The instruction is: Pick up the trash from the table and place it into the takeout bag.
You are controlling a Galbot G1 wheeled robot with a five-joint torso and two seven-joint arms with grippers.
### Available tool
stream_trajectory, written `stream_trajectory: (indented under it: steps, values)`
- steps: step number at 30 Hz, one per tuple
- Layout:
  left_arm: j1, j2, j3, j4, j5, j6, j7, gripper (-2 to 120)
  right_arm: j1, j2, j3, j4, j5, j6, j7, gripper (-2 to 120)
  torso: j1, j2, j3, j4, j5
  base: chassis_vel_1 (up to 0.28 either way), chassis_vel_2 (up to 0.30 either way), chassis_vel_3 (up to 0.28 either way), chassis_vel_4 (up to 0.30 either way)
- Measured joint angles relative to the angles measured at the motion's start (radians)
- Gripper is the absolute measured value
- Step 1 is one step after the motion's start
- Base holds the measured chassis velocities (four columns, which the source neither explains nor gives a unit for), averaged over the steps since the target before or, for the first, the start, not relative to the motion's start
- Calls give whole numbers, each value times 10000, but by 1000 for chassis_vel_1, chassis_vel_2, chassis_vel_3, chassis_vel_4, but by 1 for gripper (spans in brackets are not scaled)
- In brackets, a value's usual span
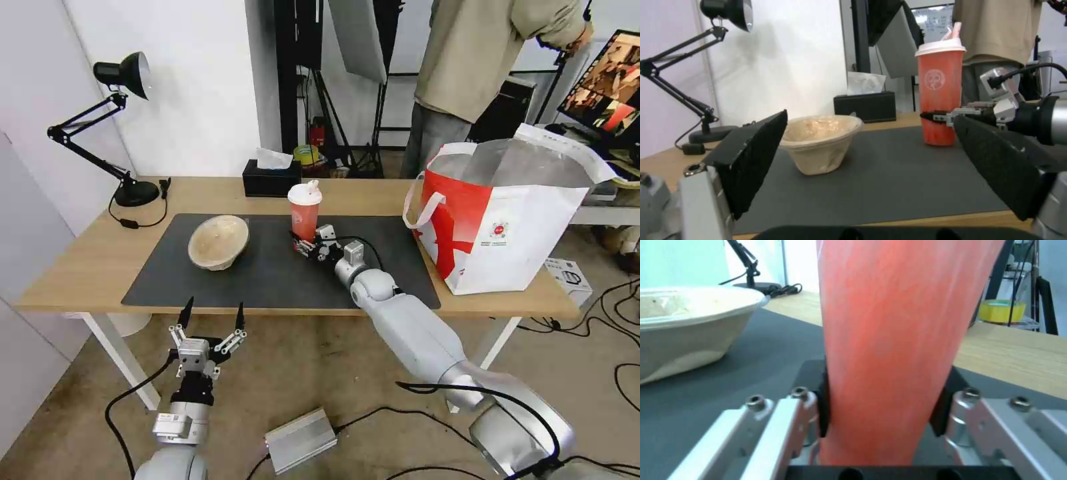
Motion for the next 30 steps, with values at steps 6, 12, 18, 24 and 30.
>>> stream_trajectory:
  steps: [6,12,18,24,30]
  values:
    - [31,-10,5,-93,3,-10,0,100,-18,-77,-30,282,-23,-30,29,22,4,-8,7,0,4,0,0,0,0]
    - [12,-18,-10,-127,-36,-52,-5,100,-286,-358,-36,949,-47,-274,188,9,9,-12,9,11,8,0,0,0,0]
    - [110,-29,20,-339,-57,-82,-14,100,-443,-808,-150,1735,15,-607,415,3,10,-14,14,1,11,0,0,0,0]
    - [305,67,-38,-593,-57,-76,-18,100,-620,-1304,-91,2773,79,-941,664,3,4,-5,4,-1,4,0,0,0,0]
    - [421,138,-75,-738,-79,-76,-22,100,-837,-1835,-72,4156,336,-1376,1081,3,0,0,0,0,2,0,0,0,0]
